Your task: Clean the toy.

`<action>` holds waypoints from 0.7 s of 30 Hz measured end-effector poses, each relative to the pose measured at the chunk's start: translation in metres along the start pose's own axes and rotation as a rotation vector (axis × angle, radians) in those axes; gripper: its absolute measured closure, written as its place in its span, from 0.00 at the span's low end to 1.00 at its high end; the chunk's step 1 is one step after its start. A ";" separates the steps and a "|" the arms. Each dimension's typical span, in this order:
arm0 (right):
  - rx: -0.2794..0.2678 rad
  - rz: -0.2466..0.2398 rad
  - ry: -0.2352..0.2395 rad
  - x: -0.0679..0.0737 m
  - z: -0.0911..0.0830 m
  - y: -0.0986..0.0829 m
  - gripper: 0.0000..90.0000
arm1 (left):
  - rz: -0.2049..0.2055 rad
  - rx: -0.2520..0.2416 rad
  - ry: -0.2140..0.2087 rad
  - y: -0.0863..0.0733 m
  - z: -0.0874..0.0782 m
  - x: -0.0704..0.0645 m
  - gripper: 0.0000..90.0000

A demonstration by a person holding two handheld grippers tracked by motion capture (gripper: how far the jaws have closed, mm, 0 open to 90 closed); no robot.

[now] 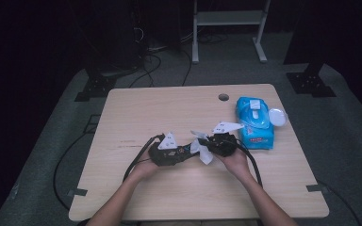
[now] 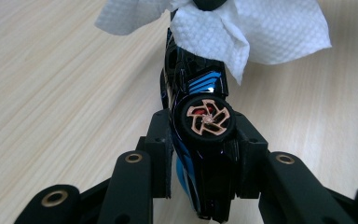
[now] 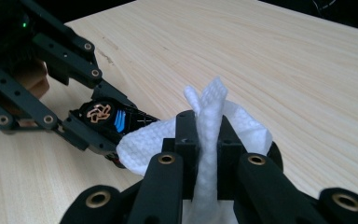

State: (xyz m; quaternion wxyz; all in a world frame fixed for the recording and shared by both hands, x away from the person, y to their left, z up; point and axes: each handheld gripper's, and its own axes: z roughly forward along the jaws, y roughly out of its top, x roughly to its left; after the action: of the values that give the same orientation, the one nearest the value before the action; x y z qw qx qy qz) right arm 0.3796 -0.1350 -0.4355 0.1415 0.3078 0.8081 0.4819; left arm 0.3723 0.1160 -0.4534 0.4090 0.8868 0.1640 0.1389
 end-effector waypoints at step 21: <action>-0.030 -0.015 0.024 0.013 0.004 0.005 0.92 | -0.004 0.040 -0.003 0.005 -0.004 0.005 0.64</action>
State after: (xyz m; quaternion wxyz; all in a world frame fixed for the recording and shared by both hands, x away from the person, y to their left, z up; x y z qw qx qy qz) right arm 0.3731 -0.1219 -0.4326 0.1402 0.2938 0.8046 0.4966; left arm 0.3768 0.1176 -0.4466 0.3917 0.8947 0.1680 0.1336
